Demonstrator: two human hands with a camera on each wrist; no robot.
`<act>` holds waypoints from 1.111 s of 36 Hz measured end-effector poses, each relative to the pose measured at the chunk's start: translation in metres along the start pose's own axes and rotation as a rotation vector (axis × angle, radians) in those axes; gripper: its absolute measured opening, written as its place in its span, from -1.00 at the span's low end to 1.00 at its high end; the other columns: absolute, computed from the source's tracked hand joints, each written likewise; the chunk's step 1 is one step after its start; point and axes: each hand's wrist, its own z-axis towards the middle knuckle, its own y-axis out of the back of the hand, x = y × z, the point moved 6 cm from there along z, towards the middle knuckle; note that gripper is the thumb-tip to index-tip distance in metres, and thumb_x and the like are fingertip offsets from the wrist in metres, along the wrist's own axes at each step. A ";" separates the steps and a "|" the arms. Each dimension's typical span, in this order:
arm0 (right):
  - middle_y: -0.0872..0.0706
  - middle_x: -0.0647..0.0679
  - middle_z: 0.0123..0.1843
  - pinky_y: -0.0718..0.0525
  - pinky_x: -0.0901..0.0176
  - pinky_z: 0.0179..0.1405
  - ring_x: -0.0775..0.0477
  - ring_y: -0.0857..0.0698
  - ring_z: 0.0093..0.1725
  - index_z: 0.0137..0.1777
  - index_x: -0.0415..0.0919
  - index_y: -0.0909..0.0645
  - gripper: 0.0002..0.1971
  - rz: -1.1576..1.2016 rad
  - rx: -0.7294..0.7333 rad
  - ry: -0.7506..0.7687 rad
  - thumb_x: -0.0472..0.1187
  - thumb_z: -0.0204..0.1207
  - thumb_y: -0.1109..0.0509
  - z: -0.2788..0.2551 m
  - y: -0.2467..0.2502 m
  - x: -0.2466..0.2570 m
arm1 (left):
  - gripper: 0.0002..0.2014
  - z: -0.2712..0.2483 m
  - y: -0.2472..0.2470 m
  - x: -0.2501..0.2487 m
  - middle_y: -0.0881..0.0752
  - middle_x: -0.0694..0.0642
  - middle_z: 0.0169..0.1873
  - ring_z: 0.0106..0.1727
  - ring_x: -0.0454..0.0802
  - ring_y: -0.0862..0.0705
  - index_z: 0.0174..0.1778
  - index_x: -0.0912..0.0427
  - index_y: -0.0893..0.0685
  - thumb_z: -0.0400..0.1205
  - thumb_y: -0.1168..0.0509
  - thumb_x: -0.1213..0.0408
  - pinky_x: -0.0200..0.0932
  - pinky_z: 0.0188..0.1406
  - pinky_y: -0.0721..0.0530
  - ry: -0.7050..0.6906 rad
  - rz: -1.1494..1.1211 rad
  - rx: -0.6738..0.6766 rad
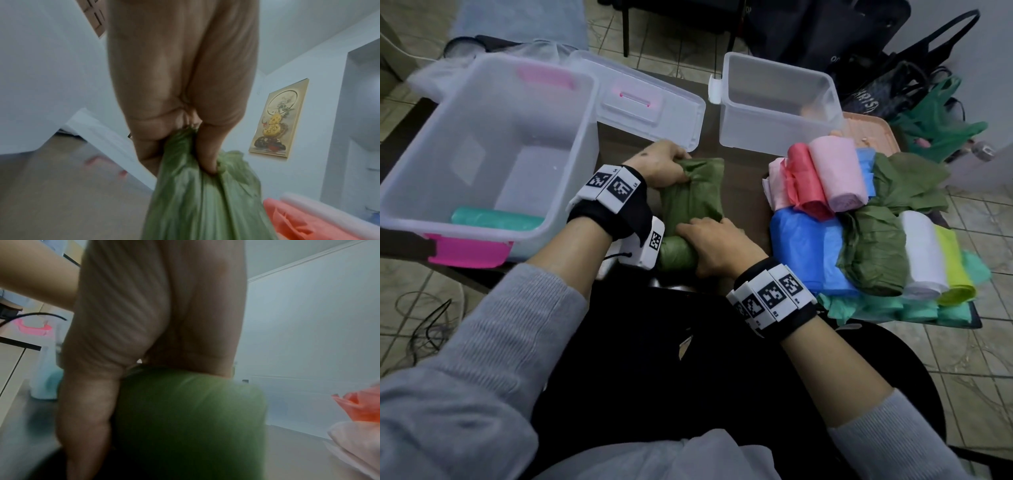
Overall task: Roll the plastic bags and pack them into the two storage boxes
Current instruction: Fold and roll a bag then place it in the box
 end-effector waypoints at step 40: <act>-0.41 -0.11 0.47 -0.53 -0.21 0.22 -0.21 -0.45 0.40 0.41 -0.11 -0.43 -0.40 0.145 0.040 -0.073 -0.13 0.35 -0.47 0.005 -0.005 -0.013 | -0.37 0.018 -0.058 0.025 0.08 0.17 0.67 0.67 0.12 0.09 0.66 -0.03 -0.07 0.70 -0.17 0.05 0.07 0.64 0.05 -0.087 0.615 0.251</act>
